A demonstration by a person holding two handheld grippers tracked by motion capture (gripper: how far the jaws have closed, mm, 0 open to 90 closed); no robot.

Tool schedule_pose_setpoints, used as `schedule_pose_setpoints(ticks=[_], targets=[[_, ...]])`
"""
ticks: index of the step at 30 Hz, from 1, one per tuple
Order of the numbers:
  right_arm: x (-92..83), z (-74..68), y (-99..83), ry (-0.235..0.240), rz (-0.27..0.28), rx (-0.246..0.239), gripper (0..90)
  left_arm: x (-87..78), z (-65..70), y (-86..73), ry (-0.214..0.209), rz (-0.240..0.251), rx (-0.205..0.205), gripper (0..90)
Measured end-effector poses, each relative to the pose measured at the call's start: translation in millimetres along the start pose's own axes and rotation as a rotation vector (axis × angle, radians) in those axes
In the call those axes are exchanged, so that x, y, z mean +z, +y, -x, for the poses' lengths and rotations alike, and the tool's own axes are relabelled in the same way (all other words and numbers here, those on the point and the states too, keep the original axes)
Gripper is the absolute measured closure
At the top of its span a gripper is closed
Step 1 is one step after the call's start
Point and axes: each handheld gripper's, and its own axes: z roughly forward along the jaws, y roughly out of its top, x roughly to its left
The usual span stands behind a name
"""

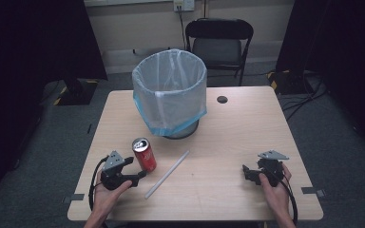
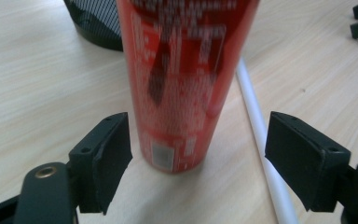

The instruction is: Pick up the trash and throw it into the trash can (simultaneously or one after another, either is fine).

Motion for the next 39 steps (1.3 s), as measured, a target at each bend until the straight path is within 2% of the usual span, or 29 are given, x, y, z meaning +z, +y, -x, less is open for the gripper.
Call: schedule_pose_setpoints(ticks=[2,5,7,8,9,10,12,13,17,20,21,24,27,30,36,39], targets=[[0.0,0.0,0.0,0.0,0.0,0.0,10.9,2.8,-2.1,2.0,-0.018,0.012,-0.014,21.8],[0.0,0.0,0.0,0.0,0.0,0.0,10.9,8.9,-1.0,5.7,-0.003,0.007,0.013,20.7],[0.0,0.0,0.0,0.0,0.0,0.0,10.8,13.6,-2.9,8.5,-0.01,-0.013,0.019,20.3],[0.1,0.1,0.1,0.0,0.0,0.0,10.7,15.9,-4.8,9.4,-0.017,-0.014,0.007,20.1],[0.2,0.2,0.2,0.0,0.0,-0.001,10.7,20.0,-7.6,10.8,-0.039,-0.008,-0.024,19.4],[0.2,0.2,0.2,0.0,0.0,-0.001,10.7,20.0,-7.6,10.8,-0.039,-0.008,-0.024,19.4],[0.2,0.2,0.2,0.0,0.0,-0.002,10.7,24.6,-6.8,11.1,-0.018,-0.022,0.015,19.4],[0.2,0.2,0.2,0.0,0.0,-0.002,10.7,31.6,-7.4,9.9,-0.018,-0.05,0.035,19.4],[0.2,0.3,0.2,0.001,0.0,-0.003,10.7,41.7,-11.6,7.6,-0.029,-0.064,0.017,19.6],[0.2,0.3,0.2,0.001,0.0,-0.003,10.6,43.4,-12.1,6.5,-0.041,-0.056,0.0,24.9],[0.2,0.3,0.2,0.001,0.0,-0.003,10.7,44.0,-11.6,6.1,-0.017,-0.067,0.031,25.7],[0.2,0.3,0.2,0.001,0.0,-0.003,10.7,45.3,-11.1,5.7,-0.007,-0.065,0.046,30.4],[0.2,0.2,0.2,0.001,0.0,-0.002,10.7,48.5,-12.3,3.4,-0.013,-0.073,0.034,31.6],[0.2,0.3,0.2,0.001,0.0,-0.003,10.7,48.3,-11.5,3.9,-0.007,-0.075,0.044,31.8],[0.2,0.2,0.2,0.001,0.0,-0.003,10.7,46.9,-10.5,4.5,-0.001,-0.061,0.051,33.7],[0.2,0.2,0.1,0.001,0.0,-0.002,10.6,44.1,-9.6,6.1,-0.012,-0.047,0.044,33.8]])
